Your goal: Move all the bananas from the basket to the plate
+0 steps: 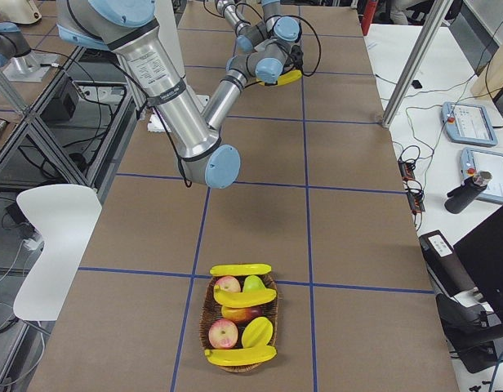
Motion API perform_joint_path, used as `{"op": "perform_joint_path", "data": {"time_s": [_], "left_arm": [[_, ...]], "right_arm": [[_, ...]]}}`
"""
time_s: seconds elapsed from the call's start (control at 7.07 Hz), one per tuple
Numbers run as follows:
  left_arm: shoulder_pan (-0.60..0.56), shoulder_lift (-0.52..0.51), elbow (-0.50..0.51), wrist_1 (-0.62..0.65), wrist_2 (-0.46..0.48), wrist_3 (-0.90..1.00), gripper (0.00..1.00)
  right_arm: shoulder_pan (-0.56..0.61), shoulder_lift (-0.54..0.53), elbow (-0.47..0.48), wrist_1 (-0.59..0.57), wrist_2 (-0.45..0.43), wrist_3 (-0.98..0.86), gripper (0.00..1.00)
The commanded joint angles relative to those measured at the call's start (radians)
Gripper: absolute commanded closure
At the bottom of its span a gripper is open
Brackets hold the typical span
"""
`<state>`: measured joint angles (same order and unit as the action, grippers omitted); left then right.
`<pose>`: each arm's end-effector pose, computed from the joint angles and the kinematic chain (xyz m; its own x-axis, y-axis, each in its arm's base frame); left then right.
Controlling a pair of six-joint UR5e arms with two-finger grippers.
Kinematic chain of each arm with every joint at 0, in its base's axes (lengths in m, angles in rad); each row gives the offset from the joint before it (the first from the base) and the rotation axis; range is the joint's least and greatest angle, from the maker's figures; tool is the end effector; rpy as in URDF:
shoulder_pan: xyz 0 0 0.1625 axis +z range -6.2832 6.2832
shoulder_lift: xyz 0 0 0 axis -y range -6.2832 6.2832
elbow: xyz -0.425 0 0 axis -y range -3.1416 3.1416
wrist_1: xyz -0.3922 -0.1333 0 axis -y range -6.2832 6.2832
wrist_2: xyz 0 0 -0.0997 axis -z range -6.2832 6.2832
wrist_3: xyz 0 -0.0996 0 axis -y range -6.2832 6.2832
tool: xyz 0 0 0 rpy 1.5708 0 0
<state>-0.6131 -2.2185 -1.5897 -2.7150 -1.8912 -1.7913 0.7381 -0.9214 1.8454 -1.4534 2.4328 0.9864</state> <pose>0.4589 -0.4475 0.1396 -0.2544 -0.0748 -0.9642 0.2462 0.9591 -0.1394 -0.4048 -0.4462 0.1347 0.2858 -0.2255 0.9314 0.2451 0.9568 0.1564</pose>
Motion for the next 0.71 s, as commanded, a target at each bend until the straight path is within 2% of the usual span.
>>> {"op": "perform_joint_path", "data": {"time_s": [0.0, 0.28, 0.57], "left_arm": [[0.018, -0.015, 0.008, -0.006, 0.017, 0.001, 0.01], [0.019, -0.03, 0.033, -0.005, 0.018, 0.001, 0.02], [0.021, -0.035, 0.051, -0.006, 0.017, 0.001, 0.08]], "right_arm": [[0.003, -0.002, 0.0, 0.004, 0.038, 0.0, 1.0], [0.004, -0.002, 0.006, 0.004, 0.06, 0.002, 1.0], [0.009, -0.005, 0.008, 0.004, 0.077, 0.002, 1.0]]}}
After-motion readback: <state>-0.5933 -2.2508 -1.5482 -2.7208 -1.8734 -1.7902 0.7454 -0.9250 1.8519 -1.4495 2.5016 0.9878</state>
